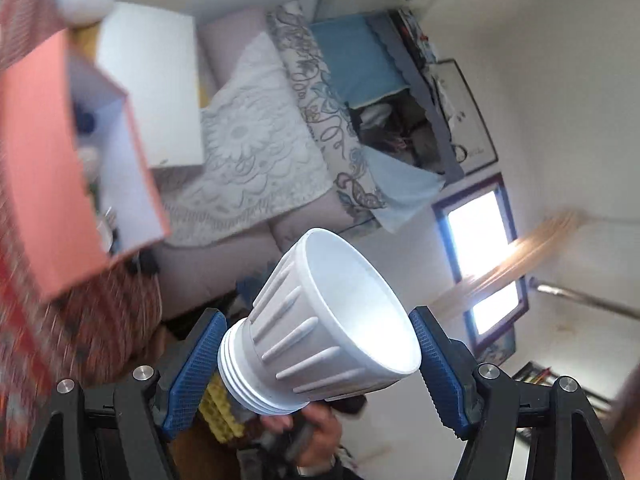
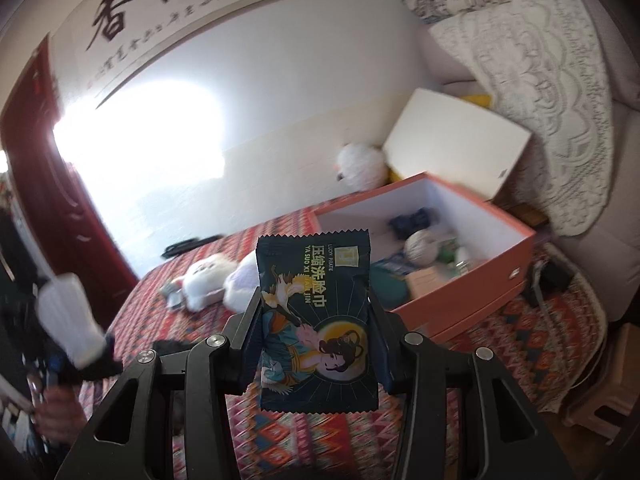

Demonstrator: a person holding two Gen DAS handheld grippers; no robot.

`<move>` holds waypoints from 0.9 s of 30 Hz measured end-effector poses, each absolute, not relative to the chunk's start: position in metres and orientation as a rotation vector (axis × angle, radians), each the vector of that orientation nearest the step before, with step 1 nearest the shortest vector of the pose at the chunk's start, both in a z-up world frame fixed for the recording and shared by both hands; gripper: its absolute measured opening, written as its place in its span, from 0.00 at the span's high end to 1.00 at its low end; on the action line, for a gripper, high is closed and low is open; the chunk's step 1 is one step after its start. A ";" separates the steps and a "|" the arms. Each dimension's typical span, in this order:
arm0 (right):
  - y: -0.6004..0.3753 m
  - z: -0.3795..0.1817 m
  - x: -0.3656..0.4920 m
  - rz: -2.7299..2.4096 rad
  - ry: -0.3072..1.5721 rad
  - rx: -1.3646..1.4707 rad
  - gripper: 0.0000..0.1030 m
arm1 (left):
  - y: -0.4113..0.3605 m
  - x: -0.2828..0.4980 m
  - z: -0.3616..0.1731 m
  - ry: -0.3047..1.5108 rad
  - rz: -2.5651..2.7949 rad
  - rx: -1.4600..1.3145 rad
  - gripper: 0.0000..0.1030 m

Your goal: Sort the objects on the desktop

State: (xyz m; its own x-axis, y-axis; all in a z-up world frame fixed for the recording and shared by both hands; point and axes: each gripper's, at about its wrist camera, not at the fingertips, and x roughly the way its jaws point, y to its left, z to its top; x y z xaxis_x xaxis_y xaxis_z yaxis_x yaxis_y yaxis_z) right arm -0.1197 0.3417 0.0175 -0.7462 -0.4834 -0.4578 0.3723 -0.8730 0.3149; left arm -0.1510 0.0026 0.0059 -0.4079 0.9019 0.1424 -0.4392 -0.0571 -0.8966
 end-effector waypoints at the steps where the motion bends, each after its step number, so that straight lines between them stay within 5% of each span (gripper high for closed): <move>1: 0.350 0.020 -0.127 -2.574 -0.288 0.740 0.54 | 0.012 -0.165 0.015 -1.137 1.696 -0.580 0.25; 7: 0.375 0.027 -0.184 -2.678 -0.275 0.707 0.54 | 0.069 -0.263 0.057 -0.890 1.982 -0.614 0.25; 14: 0.386 -0.004 -0.301 -2.711 -0.304 0.862 0.54 | 0.130 -0.384 0.027 -0.658 2.240 -0.840 0.25; 16: 0.388 -0.017 -0.334 -2.691 -0.333 0.926 0.50 | 0.136 -0.402 0.015 -0.590 2.310 -0.892 0.18; 19: 0.386 -0.031 -0.367 -2.696 -0.338 1.017 0.16 | 0.134 -0.407 0.005 -0.553 2.389 -0.900 0.03; 27: 0.365 -0.027 -0.346 -2.655 -0.329 0.964 0.16 | 0.094 -0.353 -0.005 -0.566 2.485 -0.894 0.02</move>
